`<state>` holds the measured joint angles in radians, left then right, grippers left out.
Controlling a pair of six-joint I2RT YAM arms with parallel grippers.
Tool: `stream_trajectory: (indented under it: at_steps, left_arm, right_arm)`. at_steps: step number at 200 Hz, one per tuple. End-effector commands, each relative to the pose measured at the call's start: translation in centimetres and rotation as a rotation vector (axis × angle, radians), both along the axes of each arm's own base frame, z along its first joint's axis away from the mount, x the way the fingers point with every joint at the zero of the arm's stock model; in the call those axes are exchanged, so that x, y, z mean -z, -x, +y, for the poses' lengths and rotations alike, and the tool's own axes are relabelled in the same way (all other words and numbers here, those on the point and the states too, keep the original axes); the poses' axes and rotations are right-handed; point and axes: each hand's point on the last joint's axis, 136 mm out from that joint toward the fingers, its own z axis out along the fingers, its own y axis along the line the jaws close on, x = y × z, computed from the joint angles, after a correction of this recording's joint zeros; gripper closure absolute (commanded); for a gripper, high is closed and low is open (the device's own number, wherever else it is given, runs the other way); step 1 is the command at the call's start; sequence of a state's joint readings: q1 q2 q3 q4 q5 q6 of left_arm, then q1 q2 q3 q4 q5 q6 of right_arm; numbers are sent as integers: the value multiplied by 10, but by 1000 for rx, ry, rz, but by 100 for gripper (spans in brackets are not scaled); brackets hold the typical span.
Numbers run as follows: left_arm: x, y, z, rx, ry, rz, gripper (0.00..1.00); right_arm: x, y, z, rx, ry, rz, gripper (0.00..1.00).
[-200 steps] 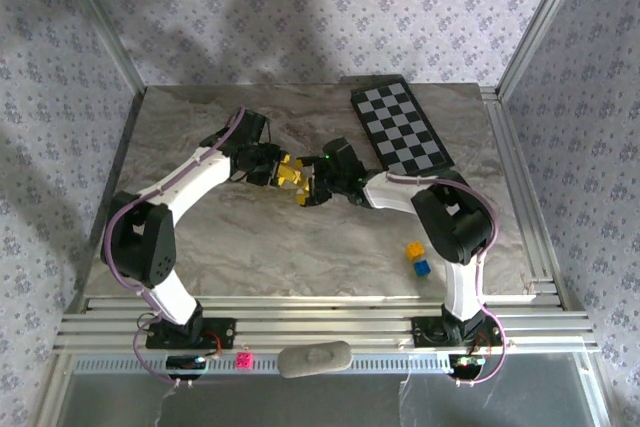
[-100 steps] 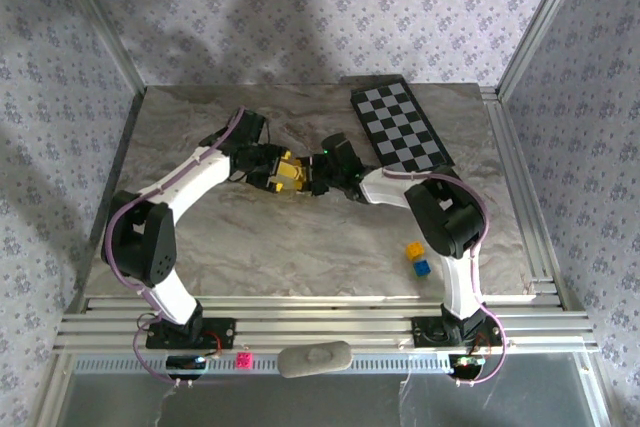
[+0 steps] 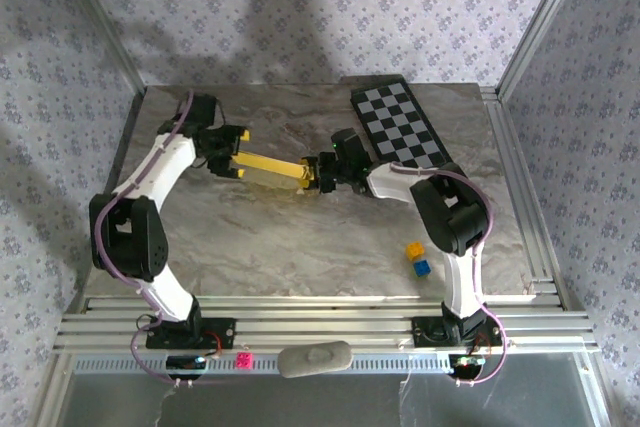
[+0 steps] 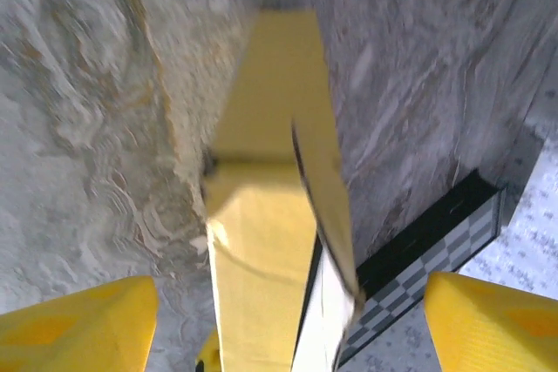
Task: Fold the paper box
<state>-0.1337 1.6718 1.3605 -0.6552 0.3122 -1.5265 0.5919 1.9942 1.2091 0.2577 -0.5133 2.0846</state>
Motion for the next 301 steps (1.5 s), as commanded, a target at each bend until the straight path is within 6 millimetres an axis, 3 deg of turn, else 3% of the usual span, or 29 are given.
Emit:
stream_trajectory:
  at_steps: [1, 37, 87, 153, 208, 249, 301]
  left_arm:
    - [3, 14, 8, 3, 19, 82, 20]
    - [14, 15, 23, -60, 65, 112, 16]
    - [29, 4, 3, -59, 189, 132, 17]
    - [43, 20, -34, -62, 275, 188, 31]
    - [43, 30, -33, -81, 264, 212, 52]
    - [40, 29, -33, -81, 259, 210, 58]
    - [37, 28, -37, -70, 264, 209, 61]
  right_arm:
    - [-7, 15, -5, 64, -59, 227, 63]
    - [-14, 23, -15, 10, -55, 229, 63]
    - [-15, 36, -27, -80, -43, 248, 63]
    - [-5, 44, -40, -139, -13, 270, 61]
    - [2, 43, -55, -172, 21, 260, 57]
    - [-6, 39, -62, -219, 55, 218, 44]
    - [-4, 38, -69, -227, 61, 217, 43]
